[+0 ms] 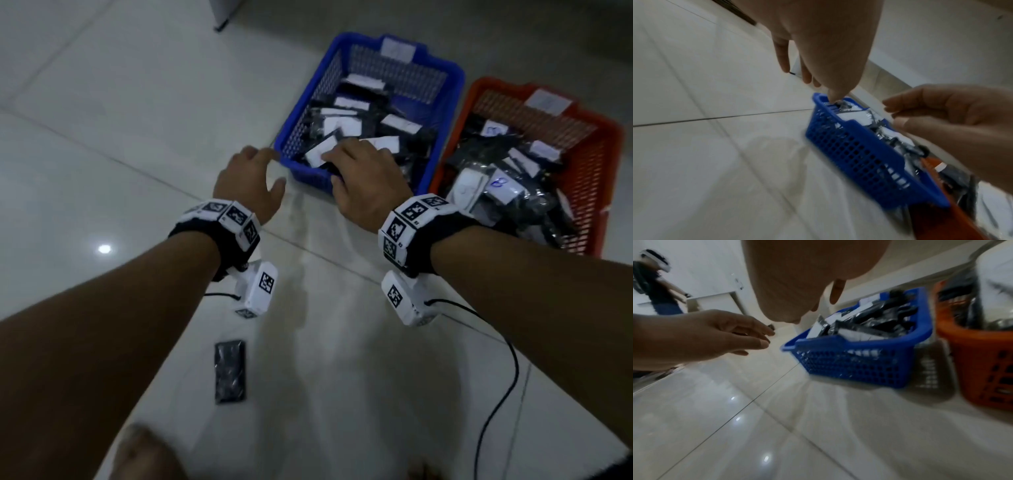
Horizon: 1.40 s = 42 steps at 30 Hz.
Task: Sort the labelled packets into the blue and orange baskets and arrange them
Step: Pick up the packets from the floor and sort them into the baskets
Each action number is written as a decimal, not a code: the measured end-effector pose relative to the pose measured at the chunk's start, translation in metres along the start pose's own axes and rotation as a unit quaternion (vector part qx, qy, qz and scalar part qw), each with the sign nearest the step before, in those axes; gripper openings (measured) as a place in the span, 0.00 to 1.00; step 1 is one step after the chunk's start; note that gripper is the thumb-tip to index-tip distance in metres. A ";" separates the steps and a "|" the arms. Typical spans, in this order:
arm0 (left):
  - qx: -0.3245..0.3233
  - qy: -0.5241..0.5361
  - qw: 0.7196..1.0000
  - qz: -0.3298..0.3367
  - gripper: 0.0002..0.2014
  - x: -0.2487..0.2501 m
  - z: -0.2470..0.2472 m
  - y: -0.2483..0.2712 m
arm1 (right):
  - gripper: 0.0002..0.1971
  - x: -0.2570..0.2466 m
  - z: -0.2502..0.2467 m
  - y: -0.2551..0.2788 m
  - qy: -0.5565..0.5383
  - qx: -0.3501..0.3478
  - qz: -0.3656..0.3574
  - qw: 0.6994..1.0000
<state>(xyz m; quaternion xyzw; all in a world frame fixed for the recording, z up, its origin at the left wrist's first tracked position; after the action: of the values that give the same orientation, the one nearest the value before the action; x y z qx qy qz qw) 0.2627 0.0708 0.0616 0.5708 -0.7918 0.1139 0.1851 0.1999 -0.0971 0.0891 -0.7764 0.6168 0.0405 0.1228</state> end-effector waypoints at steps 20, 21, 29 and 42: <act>-0.270 -0.040 0.897 -0.347 0.30 -0.111 0.047 0.232 | 0.34 -0.148 0.165 0.068 -0.029 -0.308 -0.187 0.932; -0.256 0.021 0.890 -0.377 0.27 -0.113 0.046 0.229 | 0.30 -0.145 0.162 0.064 -0.079 -0.290 -0.149 0.942; -0.041 0.590 0.661 -0.462 0.11 -0.091 0.015 0.150 | 0.12 -0.100 0.108 0.018 -0.381 -0.120 0.152 0.904; 0.004 0.372 0.878 -0.300 0.27 -0.006 -0.007 0.019 | 0.10 0.007 0.002 -0.004 -0.412 0.137 0.257 0.863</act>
<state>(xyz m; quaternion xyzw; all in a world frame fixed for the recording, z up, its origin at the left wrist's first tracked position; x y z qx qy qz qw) 0.2475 0.0848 0.0662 0.6971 -0.4550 0.2598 0.4895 0.2056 -0.1028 0.0862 -0.4784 0.6869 0.3019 0.4562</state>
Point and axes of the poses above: each hand's wrist, its own y-axis away from the middle knuckle, its own z-axis out of the palm, x = y × z, the point moved 5 cm from there along -y, towards the middle knuckle, and after that the axes turned 6 degrees about -z, right-handed, at the moved point
